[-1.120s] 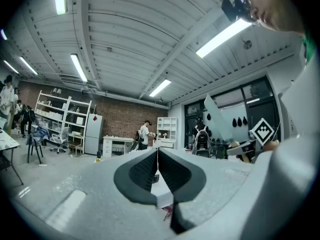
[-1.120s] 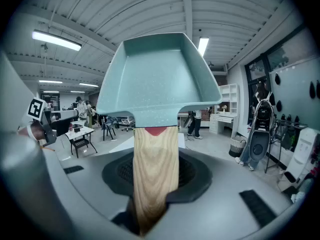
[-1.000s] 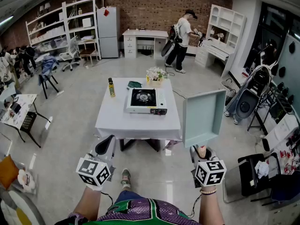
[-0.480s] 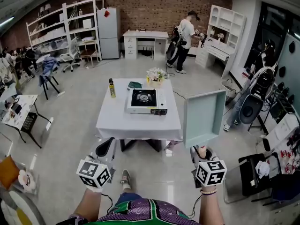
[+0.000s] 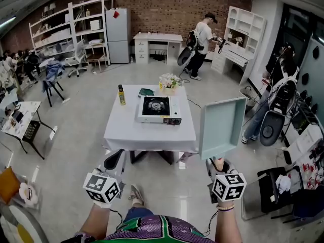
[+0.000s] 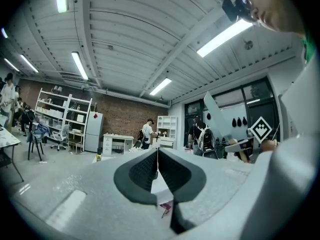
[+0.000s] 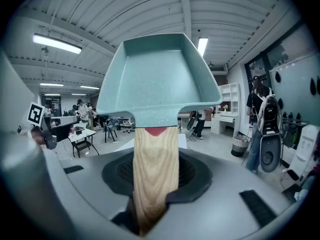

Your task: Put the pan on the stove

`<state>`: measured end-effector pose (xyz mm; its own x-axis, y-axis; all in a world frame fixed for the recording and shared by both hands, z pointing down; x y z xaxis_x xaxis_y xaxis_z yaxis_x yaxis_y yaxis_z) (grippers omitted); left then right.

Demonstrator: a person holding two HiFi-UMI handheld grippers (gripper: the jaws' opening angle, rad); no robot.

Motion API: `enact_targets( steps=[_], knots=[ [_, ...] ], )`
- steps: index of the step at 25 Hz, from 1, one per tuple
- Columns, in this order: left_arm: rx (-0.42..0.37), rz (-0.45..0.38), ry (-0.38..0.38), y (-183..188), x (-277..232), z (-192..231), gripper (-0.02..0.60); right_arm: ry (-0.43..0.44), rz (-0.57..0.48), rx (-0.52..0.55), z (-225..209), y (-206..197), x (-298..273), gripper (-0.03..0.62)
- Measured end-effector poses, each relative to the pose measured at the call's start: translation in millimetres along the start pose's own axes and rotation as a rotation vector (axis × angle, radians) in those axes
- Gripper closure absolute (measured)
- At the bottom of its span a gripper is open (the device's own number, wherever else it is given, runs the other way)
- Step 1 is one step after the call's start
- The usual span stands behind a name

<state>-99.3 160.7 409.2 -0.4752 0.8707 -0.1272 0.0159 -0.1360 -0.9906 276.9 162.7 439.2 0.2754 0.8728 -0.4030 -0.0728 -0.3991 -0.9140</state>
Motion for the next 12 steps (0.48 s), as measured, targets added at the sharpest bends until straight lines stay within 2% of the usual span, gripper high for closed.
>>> enact_targets(
  steps=[12],
  knots=[
    [0.003,0.013,0.002,-1.8,-2.9,-0.9,0.563,0.011,0.000,-0.013,-3.1,2.6,-6.1,0.471]
  ],
)
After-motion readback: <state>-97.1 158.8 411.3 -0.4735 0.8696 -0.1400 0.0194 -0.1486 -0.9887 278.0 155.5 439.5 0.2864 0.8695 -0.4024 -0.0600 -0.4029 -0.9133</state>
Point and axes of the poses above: the fingertips, and each gripper's own axes: x backward along the fingers, z to its left, y out of its top, the point moved 6 cm from there along x, backward along the fingers, and after that the axes turned 7 degrees about z, right-handed, at the moved point
